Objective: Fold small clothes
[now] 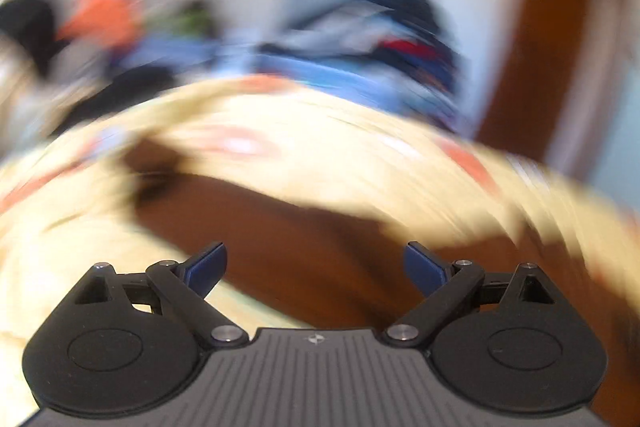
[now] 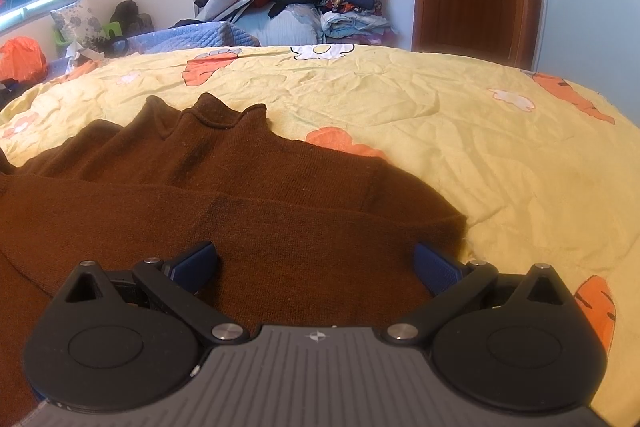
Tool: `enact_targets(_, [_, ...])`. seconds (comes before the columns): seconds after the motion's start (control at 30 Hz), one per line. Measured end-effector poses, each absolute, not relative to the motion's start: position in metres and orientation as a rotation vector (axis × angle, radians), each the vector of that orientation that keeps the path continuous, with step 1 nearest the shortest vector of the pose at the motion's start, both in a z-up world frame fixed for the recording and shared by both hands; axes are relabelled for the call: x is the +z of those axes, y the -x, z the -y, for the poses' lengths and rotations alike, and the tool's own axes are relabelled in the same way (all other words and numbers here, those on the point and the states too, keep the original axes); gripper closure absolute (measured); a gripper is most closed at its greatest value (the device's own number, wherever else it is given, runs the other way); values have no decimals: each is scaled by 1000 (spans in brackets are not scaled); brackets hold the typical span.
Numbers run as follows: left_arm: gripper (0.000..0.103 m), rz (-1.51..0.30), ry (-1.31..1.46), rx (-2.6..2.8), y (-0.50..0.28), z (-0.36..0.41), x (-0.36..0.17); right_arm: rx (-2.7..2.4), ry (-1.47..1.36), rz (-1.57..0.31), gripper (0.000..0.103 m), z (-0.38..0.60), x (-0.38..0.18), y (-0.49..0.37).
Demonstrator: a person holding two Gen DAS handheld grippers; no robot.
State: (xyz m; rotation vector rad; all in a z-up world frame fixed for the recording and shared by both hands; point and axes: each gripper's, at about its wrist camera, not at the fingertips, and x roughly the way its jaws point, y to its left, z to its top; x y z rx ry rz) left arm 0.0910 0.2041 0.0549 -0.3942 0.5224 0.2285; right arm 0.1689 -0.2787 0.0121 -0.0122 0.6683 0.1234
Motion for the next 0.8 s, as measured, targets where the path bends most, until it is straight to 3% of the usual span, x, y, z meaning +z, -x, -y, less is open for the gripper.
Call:
enact_targets(0.17, [8,-409,955,435,-93,-358,42,118,24,-672,0,277,12,-170])
enact_targets(0.43, [8,-512,842,436,-164,-382,29,119,24,-672,0,278,12,-171])
enact_targets(0.5, [19,-547,822,463,-170,-375,25,119,23,-672,0,278,12,-171])
enact_targets(0.57, [73,-614,810,453,-177,-370,21,120,22,-671,0,278,12,-171])
enact_targets(0.6, [82,-644,801,439,-180,-368,19,120,21,-671,0,278,11,-171])
enact_targets(0.67, [92,-671,730,466,-183,-361,20,121,18,-671,0,278,12,-171])
enact_targets(0.8, [96,-608,612,527,-171,-345,51,123,9,-668,0,279,11,-171])
